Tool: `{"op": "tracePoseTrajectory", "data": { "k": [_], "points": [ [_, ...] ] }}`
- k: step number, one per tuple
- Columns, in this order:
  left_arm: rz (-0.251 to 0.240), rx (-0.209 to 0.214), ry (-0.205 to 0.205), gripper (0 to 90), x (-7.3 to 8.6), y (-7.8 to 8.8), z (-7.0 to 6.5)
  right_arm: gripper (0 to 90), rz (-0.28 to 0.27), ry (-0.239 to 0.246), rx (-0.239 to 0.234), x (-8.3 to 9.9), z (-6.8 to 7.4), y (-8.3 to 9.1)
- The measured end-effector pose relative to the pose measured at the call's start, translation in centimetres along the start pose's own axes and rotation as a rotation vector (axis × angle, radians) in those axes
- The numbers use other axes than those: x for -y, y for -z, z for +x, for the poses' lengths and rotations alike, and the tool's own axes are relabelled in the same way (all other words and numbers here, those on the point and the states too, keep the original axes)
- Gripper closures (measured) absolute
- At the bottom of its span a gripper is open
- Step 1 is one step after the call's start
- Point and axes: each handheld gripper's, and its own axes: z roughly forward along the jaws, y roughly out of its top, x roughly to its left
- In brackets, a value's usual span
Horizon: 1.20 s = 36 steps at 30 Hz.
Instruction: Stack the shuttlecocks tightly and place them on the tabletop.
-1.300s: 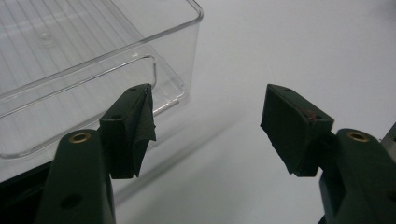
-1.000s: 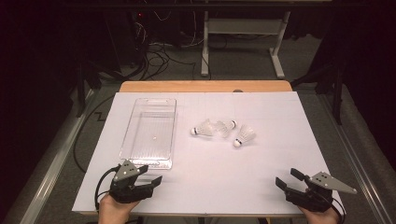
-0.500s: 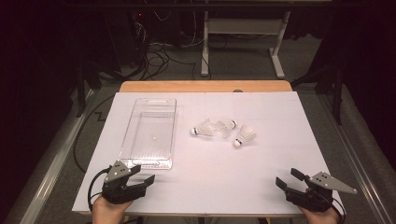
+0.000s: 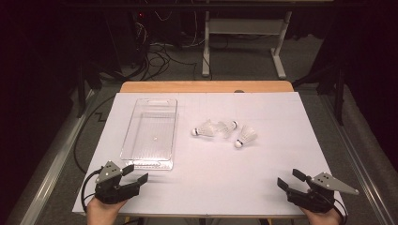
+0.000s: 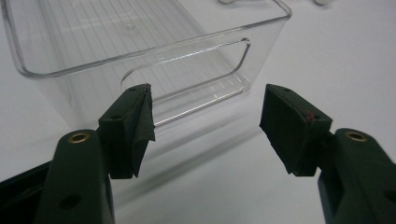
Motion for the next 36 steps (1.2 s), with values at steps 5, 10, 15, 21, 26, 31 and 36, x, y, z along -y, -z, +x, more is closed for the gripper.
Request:
{"op": "tracePoseTrajectory", "data": {
  "k": [5, 10, 15, 21, 26, 31, 36],
  "points": [
    [-0.019, -0.026, 0.016, 35.1, 0.6, -0.1, 0.3, 28.7, -0.001, -0.001, 0.001, 0.0, 0.0, 0.0],
    [-0.033, -0.048, 0.007, 35.0, 0.9, 0.1, 0.4, 28.6, -0.005, -0.005, 0.002, 0.0, -0.1, 0.1],
    [-0.050, -0.059, -0.003, 34.8, 1.2, 0.1, 0.5, 28.6, -0.004, -0.004, 0.004, 0.0, -0.1, 0.1],
    [-0.057, -0.057, 0.001, 34.0, 1.6, 0.0, 0.7, 28.7, -0.003, -0.003, 0.012, 0.0, -0.2, 0.0],
    [-0.066, -0.059, 0.017, 34.2, 2.0, 0.0, 1.0, 28.7, -0.001, 0.002, 0.005, 0.0, 0.1, 0.0],
    [-0.068, -0.067, 0.022, 34.3, 2.0, -0.1, 1.0, 28.6, 0.000, 0.011, -0.009, -0.2, 0.4, -0.1],
    [-0.069, -0.066, 0.032, 34.2, 2.1, -0.1, 1.0, 28.6, -0.005, 0.023, -0.009, -0.3, 0.7, 0.0]
  ]
}}
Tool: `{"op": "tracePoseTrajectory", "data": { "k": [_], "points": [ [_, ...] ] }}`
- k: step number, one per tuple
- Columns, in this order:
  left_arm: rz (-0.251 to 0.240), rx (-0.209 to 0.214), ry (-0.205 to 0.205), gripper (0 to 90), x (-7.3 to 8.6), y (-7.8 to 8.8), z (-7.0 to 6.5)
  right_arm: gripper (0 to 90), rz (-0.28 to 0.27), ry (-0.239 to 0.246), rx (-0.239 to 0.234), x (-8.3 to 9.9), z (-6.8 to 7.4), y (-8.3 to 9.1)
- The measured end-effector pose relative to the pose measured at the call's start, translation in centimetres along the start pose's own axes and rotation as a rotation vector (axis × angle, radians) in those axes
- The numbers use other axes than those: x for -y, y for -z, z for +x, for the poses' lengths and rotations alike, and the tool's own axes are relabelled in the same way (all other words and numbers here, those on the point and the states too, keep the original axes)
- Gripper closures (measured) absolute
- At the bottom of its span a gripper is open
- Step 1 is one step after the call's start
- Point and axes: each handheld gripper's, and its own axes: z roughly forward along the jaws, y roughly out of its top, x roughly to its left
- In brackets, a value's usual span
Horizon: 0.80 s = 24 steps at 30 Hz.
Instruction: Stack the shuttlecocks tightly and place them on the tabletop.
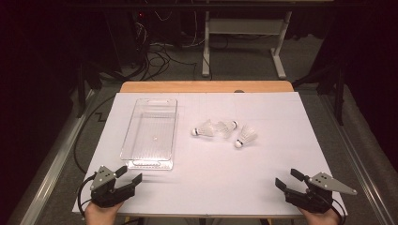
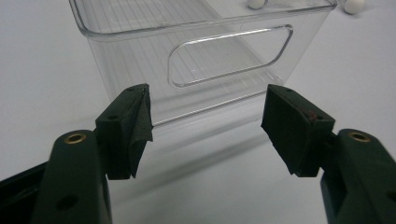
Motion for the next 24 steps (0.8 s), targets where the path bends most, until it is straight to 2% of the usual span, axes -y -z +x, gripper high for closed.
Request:
{"op": "tracePoseTrajectory", "data": {
  "k": [2, 9, 24],
  "points": [
    [0.003, 0.001, 0.002, 34.2, 0.0, -0.1, 0.0, 28.5, 0.000, -0.012, -0.004, -0.1, 0.1, 0.0],
    [0.008, -0.004, -0.003, 33.7, 0.0, -0.1, 0.0, 28.8, 0.002, -0.009, -0.033, -0.6, 0.8, 0.0],
    [0.005, -0.003, -0.003, 33.6, 0.0, -0.1, 0.0, 29.8, -0.004, 0.001, -0.037, -1.7, 1.3, -0.9]
  ]
}}
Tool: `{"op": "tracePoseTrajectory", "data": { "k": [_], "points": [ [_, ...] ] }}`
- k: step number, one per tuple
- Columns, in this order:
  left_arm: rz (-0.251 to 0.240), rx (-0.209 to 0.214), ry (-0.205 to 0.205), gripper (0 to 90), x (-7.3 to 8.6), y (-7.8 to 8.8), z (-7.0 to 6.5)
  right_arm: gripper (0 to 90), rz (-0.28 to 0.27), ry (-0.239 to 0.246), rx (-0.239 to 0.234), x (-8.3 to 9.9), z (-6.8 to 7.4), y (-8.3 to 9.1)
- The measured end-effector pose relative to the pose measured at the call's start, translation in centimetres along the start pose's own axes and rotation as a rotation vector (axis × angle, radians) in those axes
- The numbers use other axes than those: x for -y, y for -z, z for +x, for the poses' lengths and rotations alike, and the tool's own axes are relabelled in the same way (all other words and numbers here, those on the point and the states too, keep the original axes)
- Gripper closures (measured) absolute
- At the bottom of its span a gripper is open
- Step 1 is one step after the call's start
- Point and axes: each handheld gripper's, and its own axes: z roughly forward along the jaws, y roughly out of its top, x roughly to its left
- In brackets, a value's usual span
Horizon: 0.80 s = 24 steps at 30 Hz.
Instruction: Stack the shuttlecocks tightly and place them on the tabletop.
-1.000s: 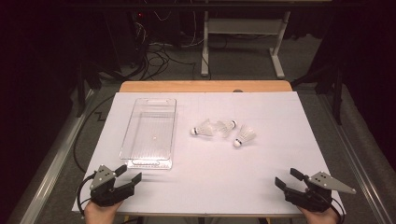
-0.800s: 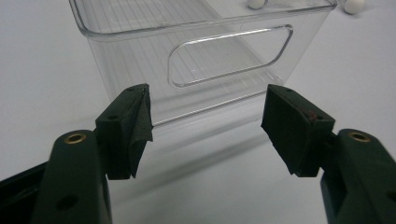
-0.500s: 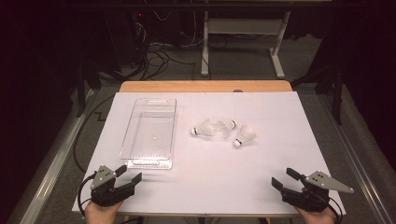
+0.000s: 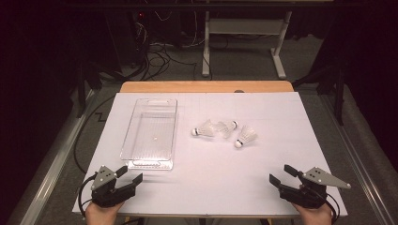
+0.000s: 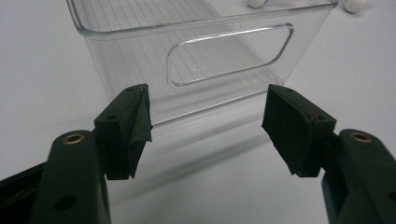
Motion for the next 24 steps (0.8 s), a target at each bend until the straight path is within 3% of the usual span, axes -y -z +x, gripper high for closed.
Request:
{"op": "tracePoseTrajectory", "data": {
  "k": [24],
  "points": [
    [0.003, 0.004, -0.006, 33.6, 0.0, -0.1, -0.2, 31.3, 0.022, 0.008, -0.032, -1.9, 0.7, -2.9]
  ]
}}
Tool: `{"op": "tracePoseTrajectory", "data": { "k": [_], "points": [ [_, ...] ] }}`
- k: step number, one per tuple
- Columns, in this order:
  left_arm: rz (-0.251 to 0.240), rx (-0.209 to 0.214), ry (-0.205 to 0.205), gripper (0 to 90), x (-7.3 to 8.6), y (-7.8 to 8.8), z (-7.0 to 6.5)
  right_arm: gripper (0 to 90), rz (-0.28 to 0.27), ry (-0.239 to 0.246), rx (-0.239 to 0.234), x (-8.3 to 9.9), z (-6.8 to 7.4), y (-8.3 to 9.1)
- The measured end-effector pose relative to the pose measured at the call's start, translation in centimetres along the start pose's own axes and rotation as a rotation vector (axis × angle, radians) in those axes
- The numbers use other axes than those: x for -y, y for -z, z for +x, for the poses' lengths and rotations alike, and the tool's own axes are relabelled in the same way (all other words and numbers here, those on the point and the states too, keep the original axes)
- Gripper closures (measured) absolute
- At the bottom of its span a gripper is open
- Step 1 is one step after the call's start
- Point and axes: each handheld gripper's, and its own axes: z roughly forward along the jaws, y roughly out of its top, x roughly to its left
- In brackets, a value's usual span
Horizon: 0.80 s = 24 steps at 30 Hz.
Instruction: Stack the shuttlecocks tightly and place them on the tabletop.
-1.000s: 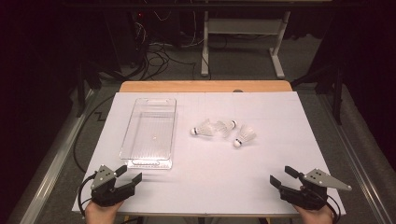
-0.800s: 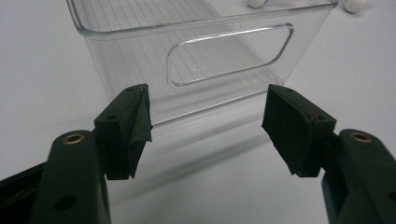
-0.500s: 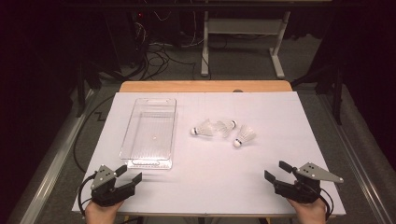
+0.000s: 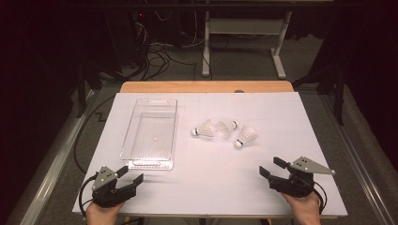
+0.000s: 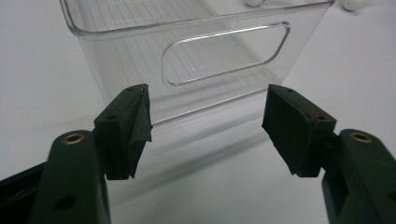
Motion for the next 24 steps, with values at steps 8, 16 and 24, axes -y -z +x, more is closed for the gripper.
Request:
{"op": "tracePoseTrajectory", "data": {
  "k": [8, 16, 24],
  "points": [
    [0.001, -0.004, 0.005, 33.6, 0.1, 0.0, 0.0, 33.1, 0.011, -0.002, -0.003, -0.5, 0.1, -0.9],
    [0.006, 0.001, 0.004, 33.6, 0.0, -0.1, 0.0, 34.3, 0.022, -0.001, -0.008, -1.4, 0.3, -2.1],
    [0.006, 0.000, 0.003, 33.6, 0.1, 0.0, 0.0, 35.3, 0.039, 0.009, 0.002, -1.9, 0.6, -3.2]
  ]
}}
